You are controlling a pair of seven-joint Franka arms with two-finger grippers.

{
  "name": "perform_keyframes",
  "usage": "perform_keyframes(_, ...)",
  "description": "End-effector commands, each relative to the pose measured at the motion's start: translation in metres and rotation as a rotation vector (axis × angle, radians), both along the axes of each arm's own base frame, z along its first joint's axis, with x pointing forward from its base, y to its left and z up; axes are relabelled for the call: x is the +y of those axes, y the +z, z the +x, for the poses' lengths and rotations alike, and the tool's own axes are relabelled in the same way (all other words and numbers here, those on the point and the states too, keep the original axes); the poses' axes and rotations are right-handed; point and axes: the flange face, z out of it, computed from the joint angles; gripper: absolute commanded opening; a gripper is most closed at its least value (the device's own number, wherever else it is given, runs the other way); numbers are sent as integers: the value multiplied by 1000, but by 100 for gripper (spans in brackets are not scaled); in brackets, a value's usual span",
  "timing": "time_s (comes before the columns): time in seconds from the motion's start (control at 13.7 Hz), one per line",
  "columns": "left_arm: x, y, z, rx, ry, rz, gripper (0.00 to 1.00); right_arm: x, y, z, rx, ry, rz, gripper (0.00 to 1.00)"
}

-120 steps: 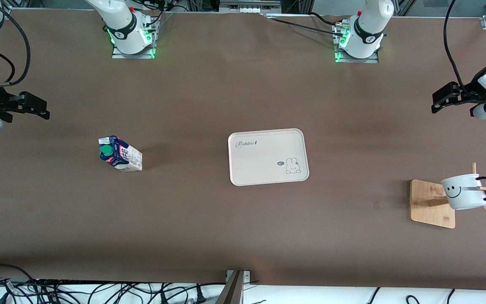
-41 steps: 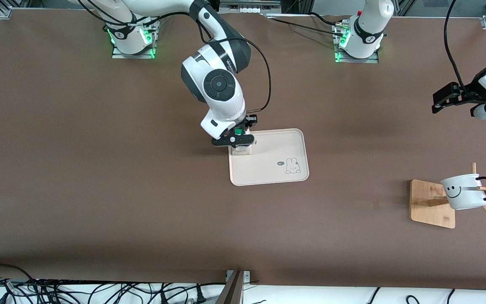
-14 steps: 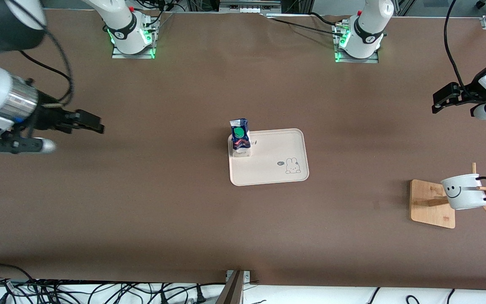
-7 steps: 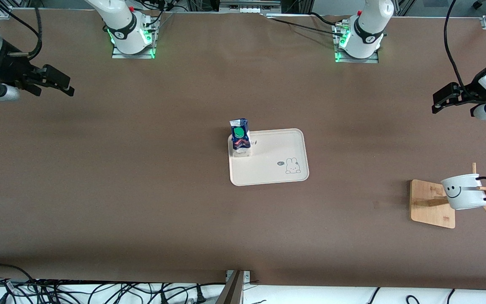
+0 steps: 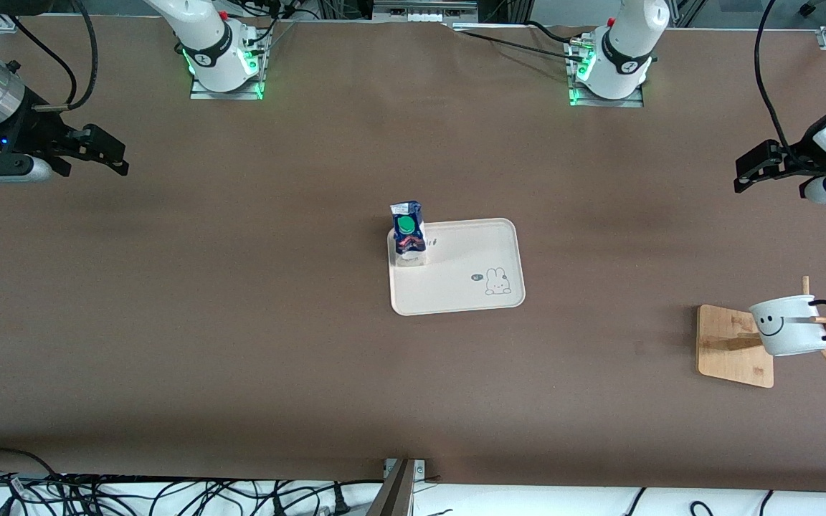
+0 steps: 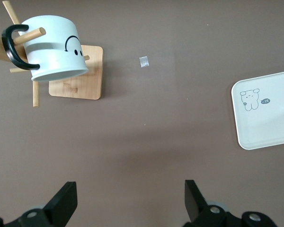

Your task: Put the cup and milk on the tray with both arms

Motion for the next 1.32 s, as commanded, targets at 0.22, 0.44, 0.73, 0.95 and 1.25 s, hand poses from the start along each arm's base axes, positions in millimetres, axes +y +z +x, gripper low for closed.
perform_keyframes(0.22,14,5,0,12,22,-23,100,-2,26,-1,47,48,-89,100)
perform_keyframes(0.44,19,4,1,11,33,-23,100,-6,21,1,58,27,-83,100)
perform_keyframes(0.73,39,-12,26,26,73,-23,100,-12,23,3,43,13,-80,100)
perform_keyframes(0.95,37,-10,25,34,76,-20,100,-12,23,4,39,13,-80,100)
perform_keyframes(1.25,47,-27,39,68,86,-26,100,-14,23,5,31,9,-78,100)
